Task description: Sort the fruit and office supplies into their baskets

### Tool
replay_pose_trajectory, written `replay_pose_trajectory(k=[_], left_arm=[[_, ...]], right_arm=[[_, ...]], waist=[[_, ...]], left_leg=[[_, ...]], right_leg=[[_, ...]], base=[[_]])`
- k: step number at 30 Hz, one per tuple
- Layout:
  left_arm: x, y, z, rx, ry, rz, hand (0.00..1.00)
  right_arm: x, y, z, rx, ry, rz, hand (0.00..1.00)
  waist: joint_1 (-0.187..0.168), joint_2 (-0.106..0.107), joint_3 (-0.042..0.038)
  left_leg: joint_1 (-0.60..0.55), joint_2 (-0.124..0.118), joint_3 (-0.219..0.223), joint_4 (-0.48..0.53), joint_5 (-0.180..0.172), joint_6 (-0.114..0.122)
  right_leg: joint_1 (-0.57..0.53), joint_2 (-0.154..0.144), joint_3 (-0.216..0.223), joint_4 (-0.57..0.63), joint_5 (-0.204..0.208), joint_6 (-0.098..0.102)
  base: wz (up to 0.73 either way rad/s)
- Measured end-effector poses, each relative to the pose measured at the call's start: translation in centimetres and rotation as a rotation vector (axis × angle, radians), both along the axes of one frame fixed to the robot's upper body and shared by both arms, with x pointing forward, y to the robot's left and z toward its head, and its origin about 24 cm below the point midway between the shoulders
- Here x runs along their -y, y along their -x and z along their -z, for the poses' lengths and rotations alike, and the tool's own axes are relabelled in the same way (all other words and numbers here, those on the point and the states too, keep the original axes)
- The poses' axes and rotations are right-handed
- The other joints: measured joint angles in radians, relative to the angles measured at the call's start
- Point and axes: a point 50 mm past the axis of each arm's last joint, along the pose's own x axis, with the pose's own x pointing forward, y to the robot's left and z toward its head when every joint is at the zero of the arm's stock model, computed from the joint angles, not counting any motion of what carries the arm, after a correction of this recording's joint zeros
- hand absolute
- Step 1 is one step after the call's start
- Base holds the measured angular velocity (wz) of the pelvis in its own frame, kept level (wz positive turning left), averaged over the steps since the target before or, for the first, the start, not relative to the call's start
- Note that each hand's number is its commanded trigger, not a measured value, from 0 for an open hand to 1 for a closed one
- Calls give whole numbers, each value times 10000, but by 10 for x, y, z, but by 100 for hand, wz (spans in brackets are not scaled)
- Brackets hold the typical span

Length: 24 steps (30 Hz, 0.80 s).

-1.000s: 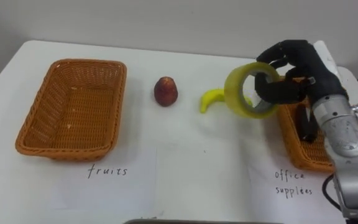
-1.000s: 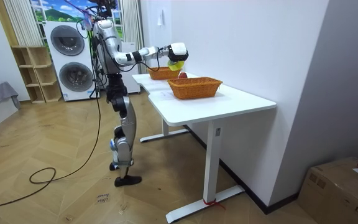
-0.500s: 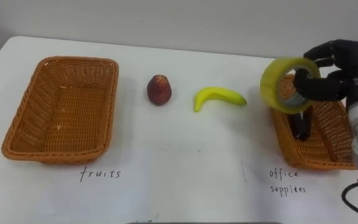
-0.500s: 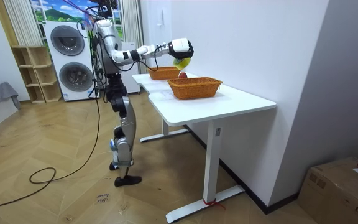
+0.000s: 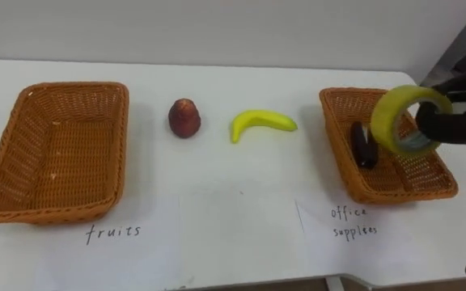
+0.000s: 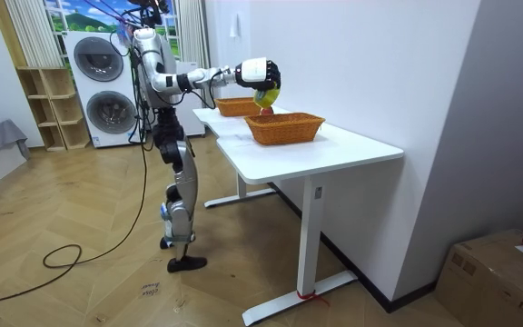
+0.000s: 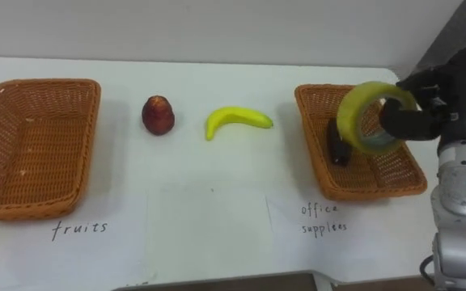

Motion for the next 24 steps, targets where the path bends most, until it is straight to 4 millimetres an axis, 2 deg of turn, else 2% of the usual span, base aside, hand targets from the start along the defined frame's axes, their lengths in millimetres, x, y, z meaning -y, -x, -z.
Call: replay_pose_trajectory(k=[5,15,24], left_arm=[[-1,4,-1,-30,-41,-25,0],[2,2,0,5,11,158,0],[1,0,-1,76,47,209,0]], right_arm=[[2,1,0,-15,50,78,100],[2,5,6,-325,3,-51,100],[3,6,9,-652,381,-84,100]], waist=[[-36,-32,-11],[6,110,83],[19,122,80]], left_leg=[[3,5,-2,-6,0,0],[38,6,30,-68,0,1],[-2,-5,48,-88,1,1]], right_leg=[[3,-6,-25,-1,0,-1],[1,1,-7,4,1,-1],[-60,9,6,0,1,-1]], base=[[0],[0],[0]])
